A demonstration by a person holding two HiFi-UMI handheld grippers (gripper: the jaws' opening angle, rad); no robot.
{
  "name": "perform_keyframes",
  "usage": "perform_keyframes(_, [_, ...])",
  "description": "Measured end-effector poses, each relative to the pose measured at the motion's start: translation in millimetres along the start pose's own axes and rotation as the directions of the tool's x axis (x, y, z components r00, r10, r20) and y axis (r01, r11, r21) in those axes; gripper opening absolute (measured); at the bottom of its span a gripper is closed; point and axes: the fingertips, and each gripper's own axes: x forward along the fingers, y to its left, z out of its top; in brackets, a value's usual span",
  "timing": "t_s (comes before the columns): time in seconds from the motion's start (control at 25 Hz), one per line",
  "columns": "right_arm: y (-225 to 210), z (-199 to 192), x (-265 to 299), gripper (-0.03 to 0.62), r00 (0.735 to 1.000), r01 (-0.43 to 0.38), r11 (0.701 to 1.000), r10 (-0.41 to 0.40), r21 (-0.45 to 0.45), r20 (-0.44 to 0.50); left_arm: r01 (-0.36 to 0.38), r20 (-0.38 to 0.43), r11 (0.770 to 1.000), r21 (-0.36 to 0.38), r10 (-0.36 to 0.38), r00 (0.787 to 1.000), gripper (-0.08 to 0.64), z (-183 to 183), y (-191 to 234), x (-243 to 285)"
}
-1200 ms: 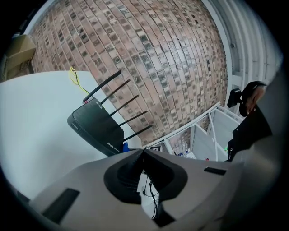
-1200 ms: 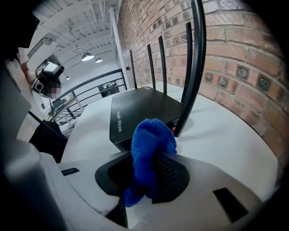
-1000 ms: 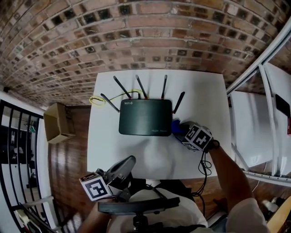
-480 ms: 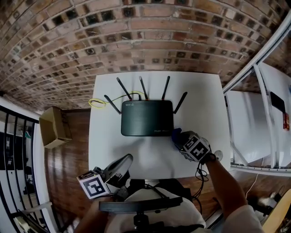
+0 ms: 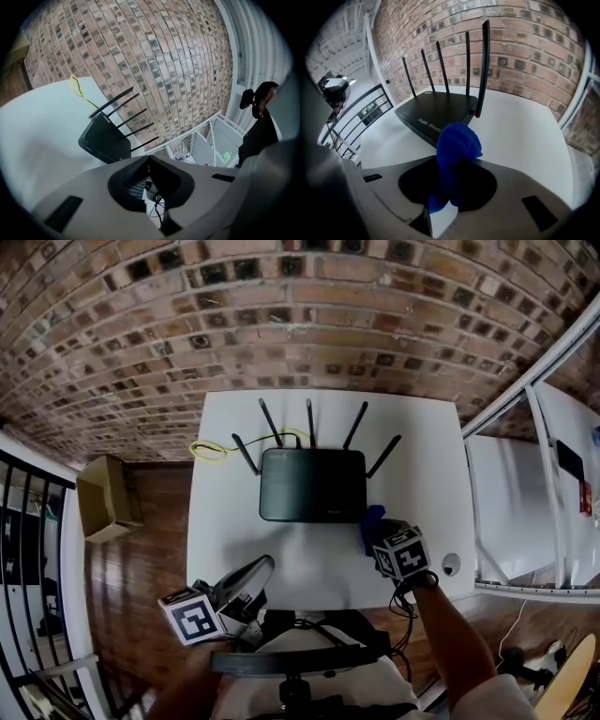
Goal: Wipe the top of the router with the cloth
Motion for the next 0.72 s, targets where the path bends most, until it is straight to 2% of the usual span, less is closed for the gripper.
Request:
perform_keyframes(0.12, [11,2,-1,0.107,0.999,0.021,0.997,-0.023,0.072,0.032,0.006,-0.007,1.0,0.0,-0.006,1.0,0.005,5,6,-6])
perform_keyframes(0.48, [34,-2,11,0.107,0.996,0.093,0.992,-0.092,0.088,-0.02,0.023,-0.043,1.0,-0.005,-0.023,0.999,0.005,20,22,-17])
perform_keyframes(0.72, [58,8,21,0.107,0.996,0.089,0.989,-0.087,0.122,-0.02,0.037,-0.053,0.999,-0.011,-0.037,0.998,0.005,28,30,-25])
